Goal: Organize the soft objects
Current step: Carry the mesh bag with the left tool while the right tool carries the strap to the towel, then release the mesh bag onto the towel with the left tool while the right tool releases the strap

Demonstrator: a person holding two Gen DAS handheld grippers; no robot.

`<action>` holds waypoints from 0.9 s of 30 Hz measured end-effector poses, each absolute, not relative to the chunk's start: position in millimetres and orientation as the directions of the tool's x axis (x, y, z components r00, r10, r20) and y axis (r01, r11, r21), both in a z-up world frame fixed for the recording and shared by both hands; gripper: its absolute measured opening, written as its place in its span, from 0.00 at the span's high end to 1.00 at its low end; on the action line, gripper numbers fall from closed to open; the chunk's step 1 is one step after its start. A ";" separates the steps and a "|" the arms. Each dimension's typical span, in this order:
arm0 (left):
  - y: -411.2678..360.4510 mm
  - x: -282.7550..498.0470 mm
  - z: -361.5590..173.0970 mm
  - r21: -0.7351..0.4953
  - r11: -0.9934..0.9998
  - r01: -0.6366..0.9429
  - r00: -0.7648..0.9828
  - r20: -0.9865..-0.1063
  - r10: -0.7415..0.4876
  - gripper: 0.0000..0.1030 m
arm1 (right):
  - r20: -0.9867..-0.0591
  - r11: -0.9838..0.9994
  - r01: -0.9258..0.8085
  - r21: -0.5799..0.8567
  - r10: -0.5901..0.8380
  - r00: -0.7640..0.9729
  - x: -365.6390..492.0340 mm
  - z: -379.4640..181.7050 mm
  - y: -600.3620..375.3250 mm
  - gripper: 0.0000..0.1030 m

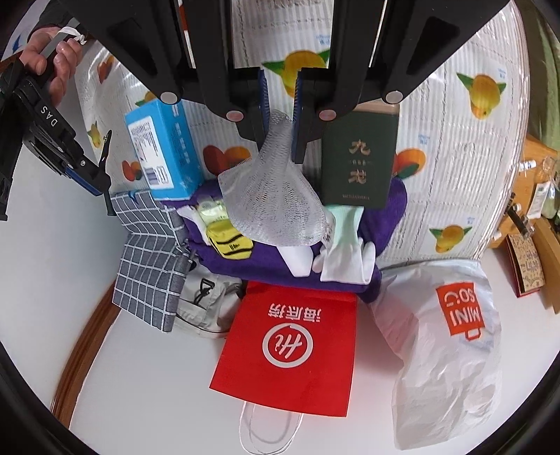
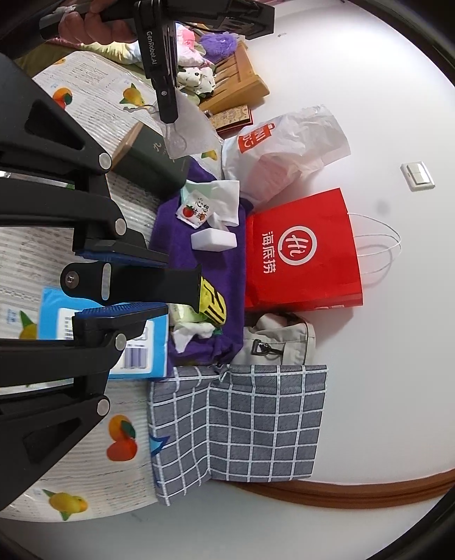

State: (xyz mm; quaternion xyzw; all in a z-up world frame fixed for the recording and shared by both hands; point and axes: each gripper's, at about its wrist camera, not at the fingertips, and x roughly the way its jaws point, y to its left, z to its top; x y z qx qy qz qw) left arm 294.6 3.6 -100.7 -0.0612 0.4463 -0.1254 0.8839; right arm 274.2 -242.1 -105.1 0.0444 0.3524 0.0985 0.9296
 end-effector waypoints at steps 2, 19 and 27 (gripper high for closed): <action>3.2 302.5 -99.8 -0.214 0.963 0.161 0.575 -0.773 -0.268 0.89 | -0.645 0.976 -0.156 0.152 0.218 0.733 281.8 -106.0 -242.0 0.80; -5.7 357.0 -91.9 -0.180 0.973 0.143 0.596 -0.769 -0.230 0.89 | -0.637 0.976 -0.159 0.147 0.217 0.740 350.8 -105.7 -245.7 0.80; -11.1 382.8 -92.8 -0.172 0.974 0.146 0.594 -0.772 -0.225 0.89 | -0.639 0.971 -0.172 0.164 0.237 0.732 378.5 -106.1 -244.4 0.80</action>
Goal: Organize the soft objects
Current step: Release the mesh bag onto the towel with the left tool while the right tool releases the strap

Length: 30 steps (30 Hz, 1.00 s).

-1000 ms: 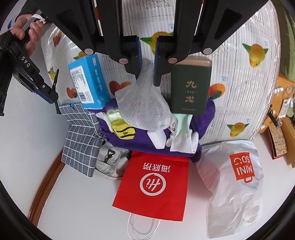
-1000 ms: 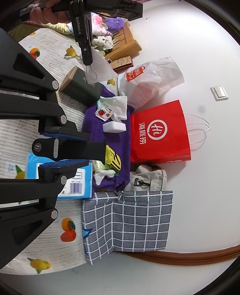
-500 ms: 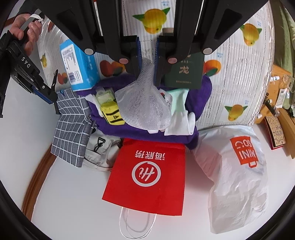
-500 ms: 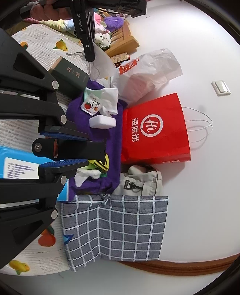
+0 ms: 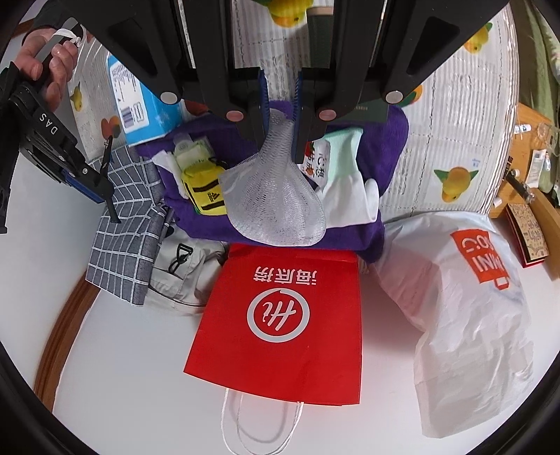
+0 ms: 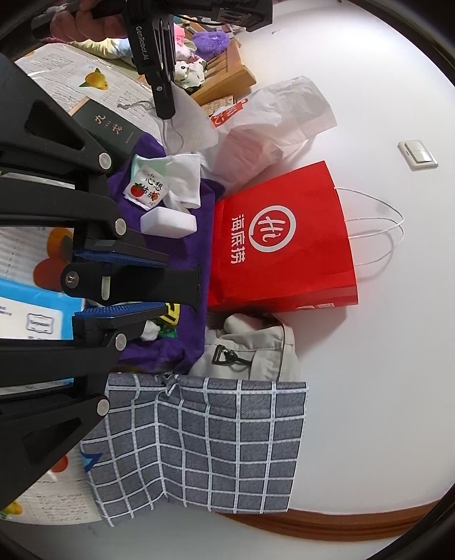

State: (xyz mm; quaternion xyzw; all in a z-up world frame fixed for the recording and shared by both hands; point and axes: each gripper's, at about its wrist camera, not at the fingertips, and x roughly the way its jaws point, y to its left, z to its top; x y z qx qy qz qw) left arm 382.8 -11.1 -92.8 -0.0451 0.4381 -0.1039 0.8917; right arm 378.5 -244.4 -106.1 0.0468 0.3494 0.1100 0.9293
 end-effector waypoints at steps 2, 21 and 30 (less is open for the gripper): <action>-11.6 391.2 -94.4 -0.173 0.974 0.143 0.590 -0.776 -0.225 0.89 | -0.638 0.970 -0.172 0.170 0.242 0.731 385.1 -107.1 -244.4 0.80; -4.2 453.6 -133.4 -0.223 0.970 0.099 0.545 -0.803 -0.241 0.89 | -0.655 0.966 -0.169 0.195 0.257 0.711 443.2 -134.2 -247.2 0.80; -5.2 471.1 -153.4 -0.221 0.971 0.093 0.521 -0.820 -0.237 0.89 | -0.699 0.957 -0.165 0.240 0.288 0.654 467.1 -173.7 -252.4 0.80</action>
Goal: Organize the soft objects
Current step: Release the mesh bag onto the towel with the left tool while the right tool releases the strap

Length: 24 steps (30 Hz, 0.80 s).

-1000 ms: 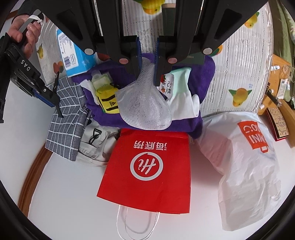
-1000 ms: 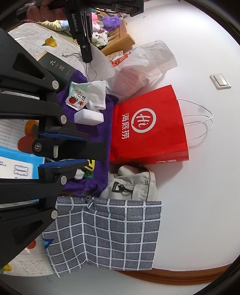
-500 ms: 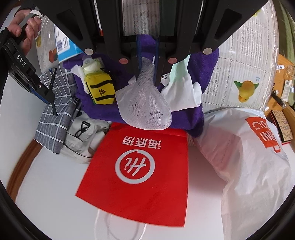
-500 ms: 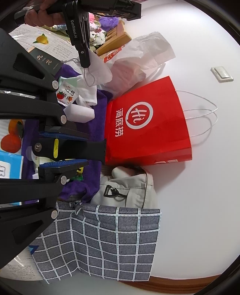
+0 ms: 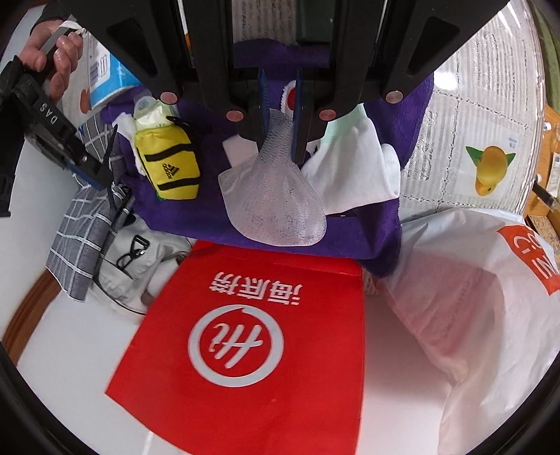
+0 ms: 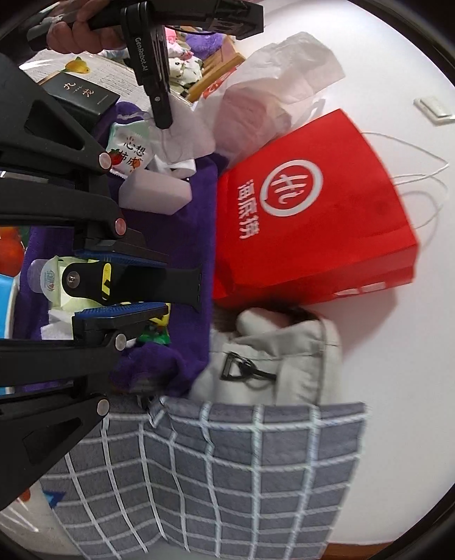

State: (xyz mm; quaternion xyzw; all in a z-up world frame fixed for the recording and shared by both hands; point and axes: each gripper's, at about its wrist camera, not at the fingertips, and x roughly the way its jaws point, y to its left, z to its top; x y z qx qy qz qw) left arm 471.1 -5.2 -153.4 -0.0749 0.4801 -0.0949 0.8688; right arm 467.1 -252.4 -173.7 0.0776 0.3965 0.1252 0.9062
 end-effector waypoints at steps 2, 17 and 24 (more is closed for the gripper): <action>-3.3 474.9 -158.6 -0.226 0.971 0.084 0.510 -0.827 -0.236 0.89 | -0.712 0.959 -0.162 0.233 0.282 0.643 471.5 -181.2 -251.8 0.80; -10.5 488.1 -179.0 -0.247 0.965 0.084 0.459 -0.850 -0.257 0.75 | -0.779 0.963 -0.130 0.237 0.268 0.567 487.2 -212.7 -257.2 0.79; -2.8 484.7 -165.8 -0.216 0.973 0.077 0.491 -0.842 -0.226 0.37 | -0.791 0.961 -0.148 0.232 0.275 0.546 490.9 -212.8 -249.9 0.61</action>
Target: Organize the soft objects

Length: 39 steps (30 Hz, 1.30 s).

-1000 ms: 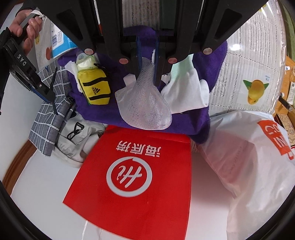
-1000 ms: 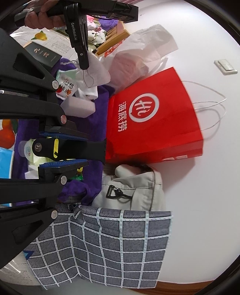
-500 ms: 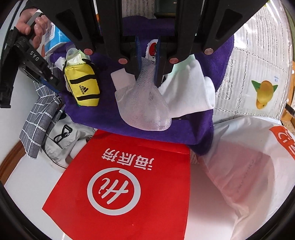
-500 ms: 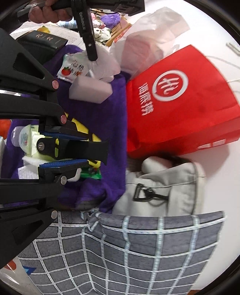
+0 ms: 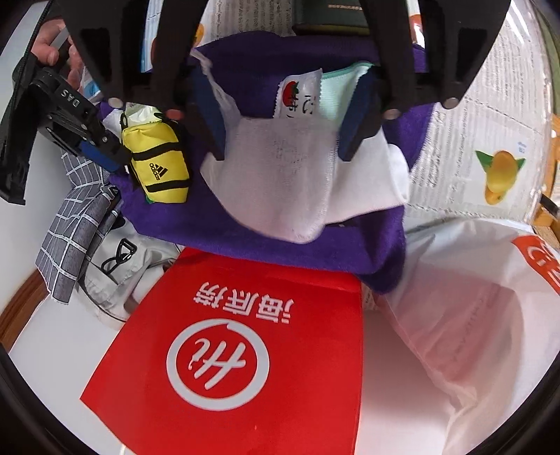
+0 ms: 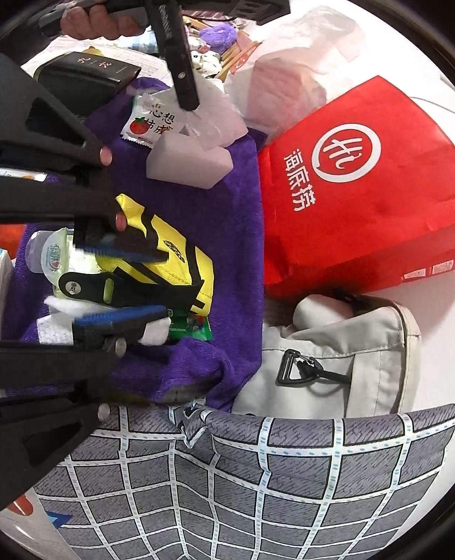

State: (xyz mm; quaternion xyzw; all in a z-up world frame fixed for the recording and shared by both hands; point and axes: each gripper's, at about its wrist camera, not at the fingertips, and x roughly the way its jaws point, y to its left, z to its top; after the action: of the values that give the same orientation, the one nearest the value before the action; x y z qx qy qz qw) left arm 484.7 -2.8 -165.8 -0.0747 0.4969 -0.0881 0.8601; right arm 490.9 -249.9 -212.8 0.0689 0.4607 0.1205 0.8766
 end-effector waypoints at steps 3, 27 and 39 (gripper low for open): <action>-4.5 483.6 -163.6 -0.169 0.983 0.075 0.500 -0.846 -0.184 0.32 | -0.791 0.963 -0.131 0.236 0.268 0.550 490.1 -208.0 -249.5 0.41; -21.7 374.9 -92.5 -0.105 0.986 0.126 0.605 -0.780 -0.160 0.26 | -0.750 0.987 -0.072 0.145 0.157 0.643 376.4 -118.0 -246.5 0.40; -29.7 233.6 -41.3 -0.012 0.989 0.145 0.707 -0.698 -0.112 0.09 | -0.717 0.993 -0.026 0.114 0.101 0.690 246.7 -83.3 -239.2 0.05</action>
State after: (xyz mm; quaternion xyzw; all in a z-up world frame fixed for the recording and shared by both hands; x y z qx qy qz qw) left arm 233.6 -29.7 -41.3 0.0221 0.3761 -0.0698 0.9237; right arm 246.7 -239.2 -83.3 0.0473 0.3922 0.0346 0.9180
